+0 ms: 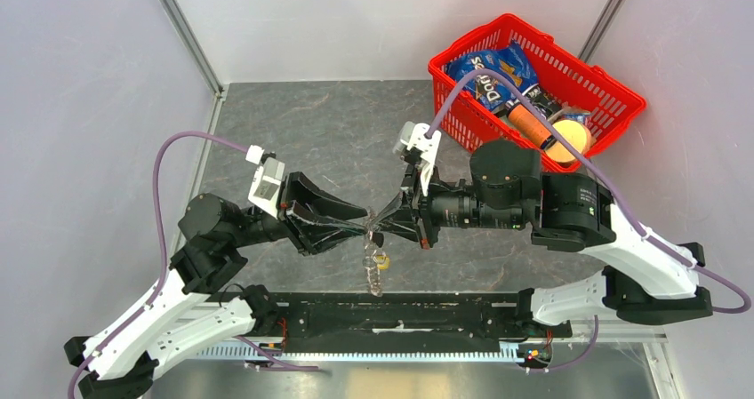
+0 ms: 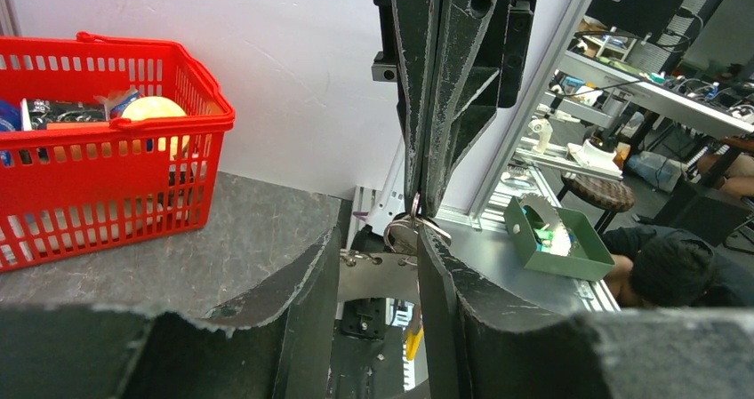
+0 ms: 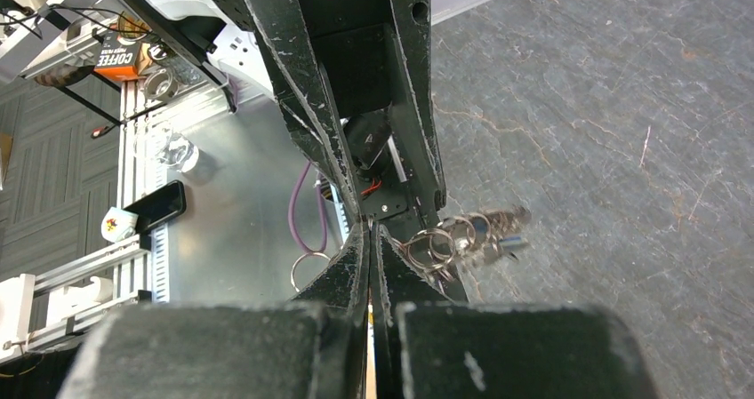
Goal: Put the keys on the keyring
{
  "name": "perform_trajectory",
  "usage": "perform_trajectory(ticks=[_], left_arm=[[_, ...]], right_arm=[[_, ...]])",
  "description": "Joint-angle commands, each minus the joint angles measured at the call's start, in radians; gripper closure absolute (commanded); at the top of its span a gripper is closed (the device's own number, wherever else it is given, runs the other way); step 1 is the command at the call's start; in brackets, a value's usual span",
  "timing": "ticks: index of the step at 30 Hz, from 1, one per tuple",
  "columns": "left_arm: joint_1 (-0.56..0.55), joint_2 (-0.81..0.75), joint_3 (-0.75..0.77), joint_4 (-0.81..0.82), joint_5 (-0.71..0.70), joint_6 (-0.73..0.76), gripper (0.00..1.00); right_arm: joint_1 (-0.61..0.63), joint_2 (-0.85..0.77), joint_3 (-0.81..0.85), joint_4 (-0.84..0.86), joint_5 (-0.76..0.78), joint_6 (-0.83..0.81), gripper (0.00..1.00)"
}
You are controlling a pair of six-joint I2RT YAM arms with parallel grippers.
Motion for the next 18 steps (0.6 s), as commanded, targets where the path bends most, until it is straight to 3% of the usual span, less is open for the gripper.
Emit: perform_trajectory(ticks=[1, 18], left_arm=[[0.0, 0.003, 0.034, 0.016, 0.037, 0.028, 0.56], [0.0, -0.016, 0.038, -0.015, 0.031, 0.042, 0.55]], right_arm=[[0.0, 0.009, 0.053, 0.049, 0.016, -0.021, 1.0], [-0.001, 0.024, 0.064, 0.042, 0.047, -0.029, 1.0]])
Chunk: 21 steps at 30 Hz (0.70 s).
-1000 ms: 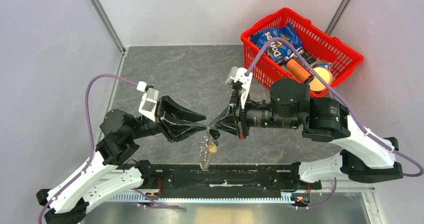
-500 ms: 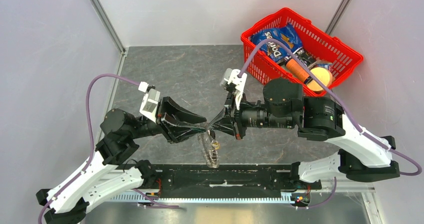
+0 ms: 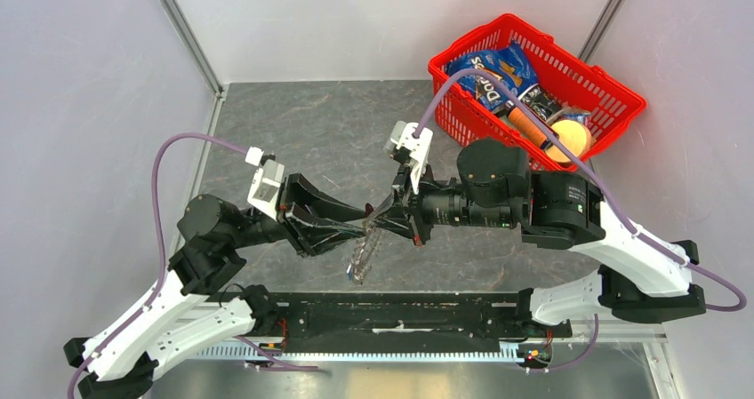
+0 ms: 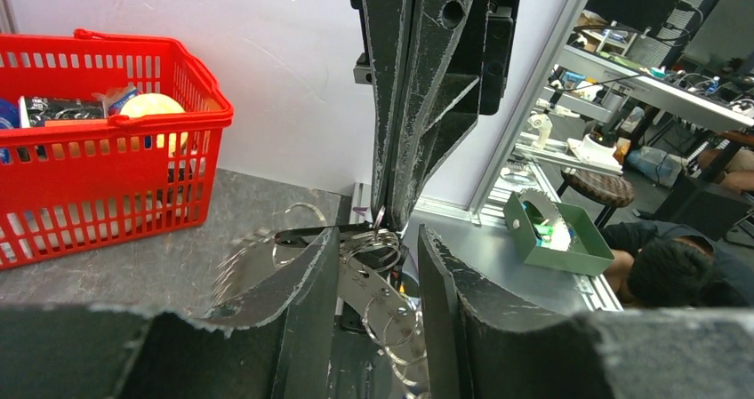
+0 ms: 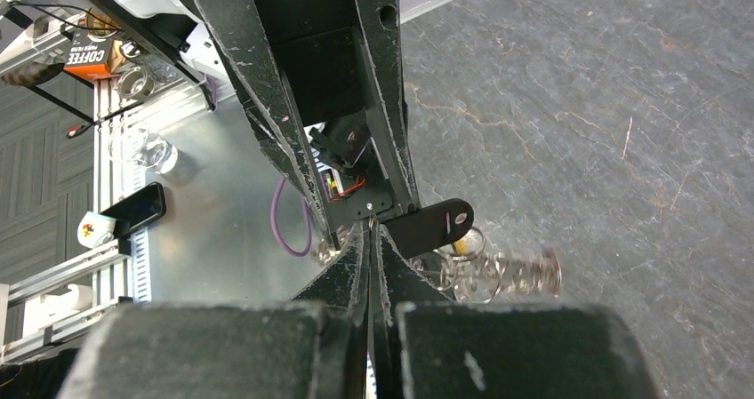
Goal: Put the keys on the keyring
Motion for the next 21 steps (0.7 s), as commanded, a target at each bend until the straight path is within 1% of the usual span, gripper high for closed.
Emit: perform_trajectory(ticks=[1, 9, 11, 21], left_arm=[[0.002, -0.009, 0.039, -0.004, 0.025, 0.037, 0.56], [0.002, -0.029, 0.056, -0.092, -0.043, 0.073, 0.55], [0.0, -0.033, 0.062, -0.115, -0.062, 0.078, 0.55], [0.001, -0.033, 0.087, -0.16, -0.156, 0.075, 0.56]], right_arm=[[0.0, -0.01, 0.048, 0.054, 0.023, -0.015, 1.0], [0.0, -0.024, 0.032, 0.071, 0.037, -0.006, 1.0], [0.0, -0.027, 0.026, 0.075, 0.061, -0.004, 1.0], [0.0, -0.029, 0.009, 0.088, 0.114, 0.011, 1.0]])
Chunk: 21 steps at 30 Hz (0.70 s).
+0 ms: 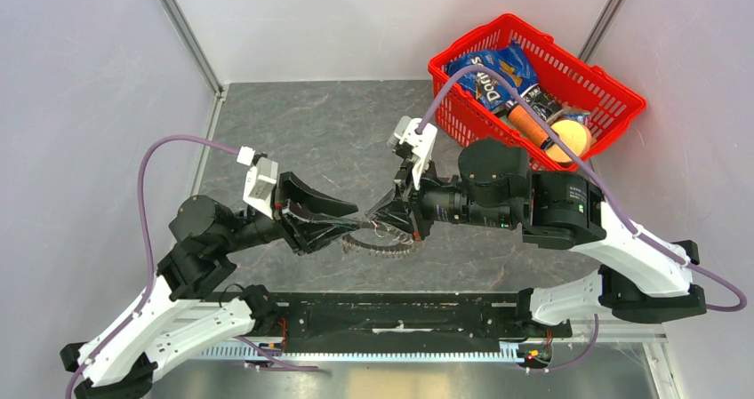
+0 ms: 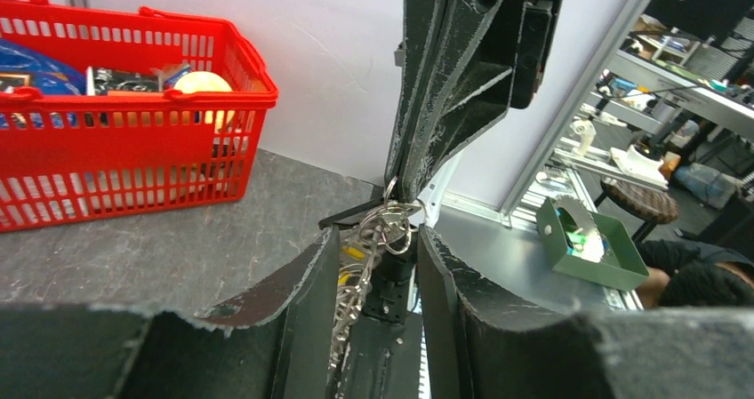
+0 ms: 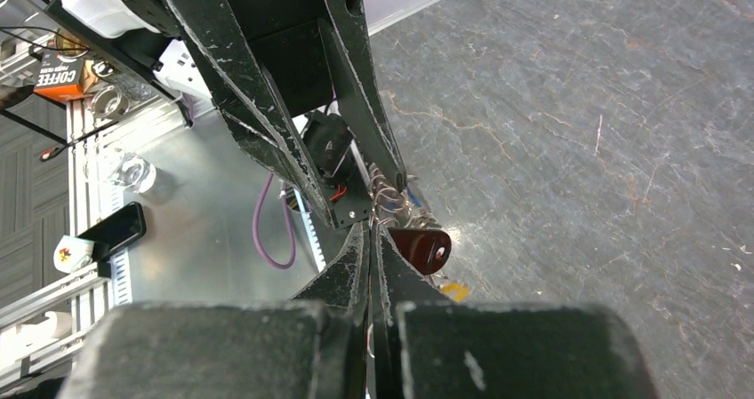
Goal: Put the keys on the keyring
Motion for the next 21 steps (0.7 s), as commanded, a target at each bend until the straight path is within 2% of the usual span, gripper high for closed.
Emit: perform_trajectory(ticks=[1, 11, 21], left_arm=[[0.0, -0.004, 0.048, -0.023, -0.072, 0.032, 0.56], [0.001, 0.015, 0.058, -0.014, -0.056, 0.004, 0.56], [0.0, 0.047, 0.047, 0.022, -0.044, 0.005, 0.56]], right_arm=[[0.0, -0.026, 0.008, 0.087, 0.055, 0.01, 1.0], [0.0, -0.003, 0.013, 0.087, 0.139, 0.036, 1.0], [0.0, 0.003, 0.018, 0.087, 0.137, 0.056, 1.0]])
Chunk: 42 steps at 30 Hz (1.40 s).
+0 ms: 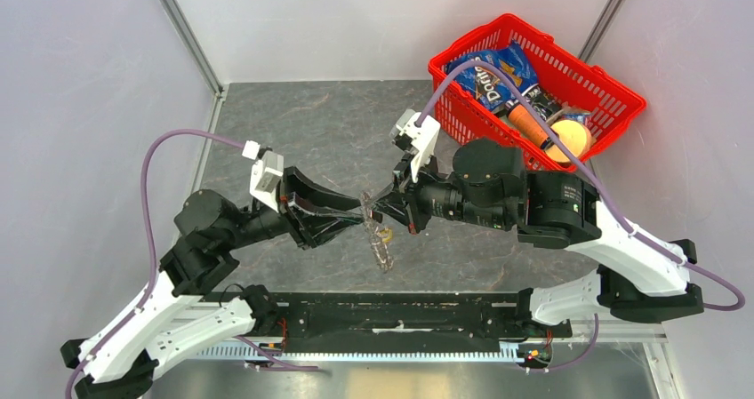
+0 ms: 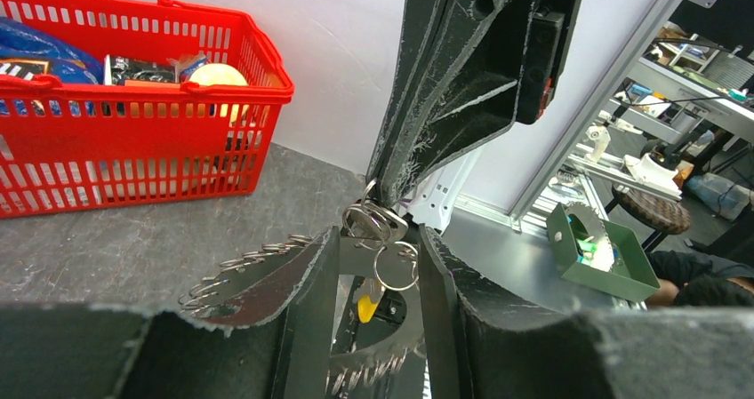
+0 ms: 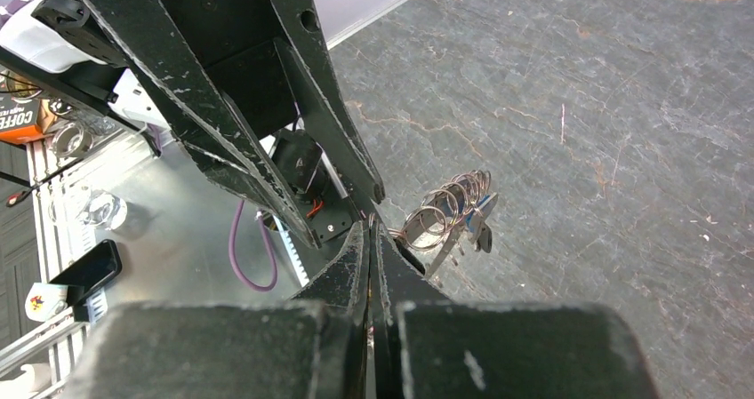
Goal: Put the keys on the keyring
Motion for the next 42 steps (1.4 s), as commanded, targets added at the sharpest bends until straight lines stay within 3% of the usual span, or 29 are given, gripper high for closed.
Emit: perform_trajectory(ticks=[1, 28, 37, 42], left_arm=[[0.002, 0.018, 0.02, 0.05, 0.005, 0.005, 0.56], [0.001, 0.054, 0.007, 0.075, -0.01, 0.004, 0.57], [0.0, 0.055, 0.011, 0.065, -0.012, 0.01, 0.76], [0.0, 0.053, 0.015, 0.064, -0.004, 0.013, 0.94]], right_arm=[[0.0, -0.007, 0.018, 0.086, 0.014, 0.019, 1.0], [0.0, -0.019, 0.003, 0.107, 0.015, 0.026, 1.0], [0.0, -0.021, 0.001, 0.113, 0.003, 0.027, 1.0], [0.0, -0.024, -0.003, 0.119, -0.005, 0.031, 1.0]])
